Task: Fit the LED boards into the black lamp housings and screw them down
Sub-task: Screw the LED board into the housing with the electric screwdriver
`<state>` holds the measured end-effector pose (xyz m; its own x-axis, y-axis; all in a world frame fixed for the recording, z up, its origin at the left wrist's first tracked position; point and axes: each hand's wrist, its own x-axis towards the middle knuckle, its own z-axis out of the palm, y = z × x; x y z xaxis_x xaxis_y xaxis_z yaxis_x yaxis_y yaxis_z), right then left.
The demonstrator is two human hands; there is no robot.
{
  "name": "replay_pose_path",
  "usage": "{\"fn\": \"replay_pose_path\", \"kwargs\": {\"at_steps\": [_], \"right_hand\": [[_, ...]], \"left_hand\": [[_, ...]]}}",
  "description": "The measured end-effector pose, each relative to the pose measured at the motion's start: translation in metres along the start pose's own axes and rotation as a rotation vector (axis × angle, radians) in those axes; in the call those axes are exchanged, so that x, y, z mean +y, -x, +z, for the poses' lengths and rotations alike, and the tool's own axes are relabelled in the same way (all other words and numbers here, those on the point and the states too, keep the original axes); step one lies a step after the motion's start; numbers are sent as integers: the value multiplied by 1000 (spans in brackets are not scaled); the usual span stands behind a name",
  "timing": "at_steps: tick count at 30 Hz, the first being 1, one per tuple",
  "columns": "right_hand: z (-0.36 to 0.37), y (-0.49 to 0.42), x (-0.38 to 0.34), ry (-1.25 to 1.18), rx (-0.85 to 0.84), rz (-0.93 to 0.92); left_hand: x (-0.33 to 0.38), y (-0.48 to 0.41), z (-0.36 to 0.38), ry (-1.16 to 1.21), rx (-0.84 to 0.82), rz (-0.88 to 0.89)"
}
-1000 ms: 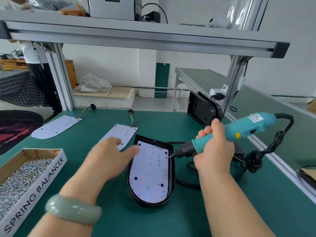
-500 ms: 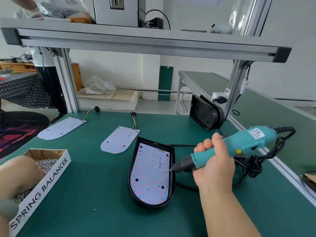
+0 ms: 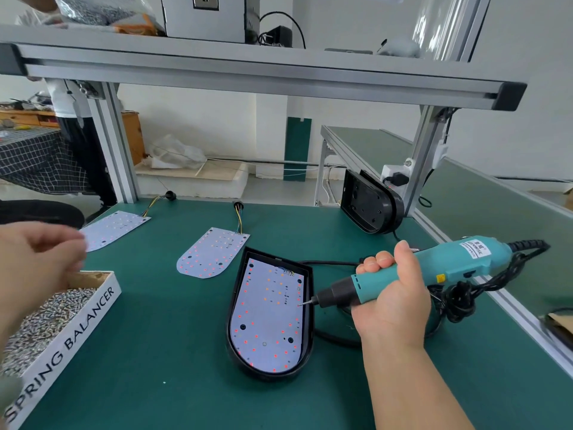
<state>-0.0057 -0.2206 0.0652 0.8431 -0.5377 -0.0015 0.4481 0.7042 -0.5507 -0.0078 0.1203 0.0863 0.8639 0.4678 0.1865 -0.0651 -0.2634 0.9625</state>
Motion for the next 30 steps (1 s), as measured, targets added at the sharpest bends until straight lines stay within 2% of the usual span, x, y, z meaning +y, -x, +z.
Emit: {"fn": "replay_pose_path", "kwargs": {"at_steps": [2, 6, 10, 15, 22, 30], "right_hand": [[0, 0, -1, -21, -1, 17], [1, -1, -4, -53, -6, 34], [1, -2, -7, -91, -5, 51], [3, 0, -9, -145, 10, 69], [6, 2, -13, -225, 23, 88], [6, 3, -14, -235, 26, 80]], "left_hand": [[18, 18, 20, 82, -17, 40], [41, 51, 85, 253, -201, 28], [37, 74, 125, 268, -298, 7], [29, 95, 136, 282, -383, -33], [32, 109, 144, 521, -417, -215], [34, 116, 146, 552, -444, -250]]}}
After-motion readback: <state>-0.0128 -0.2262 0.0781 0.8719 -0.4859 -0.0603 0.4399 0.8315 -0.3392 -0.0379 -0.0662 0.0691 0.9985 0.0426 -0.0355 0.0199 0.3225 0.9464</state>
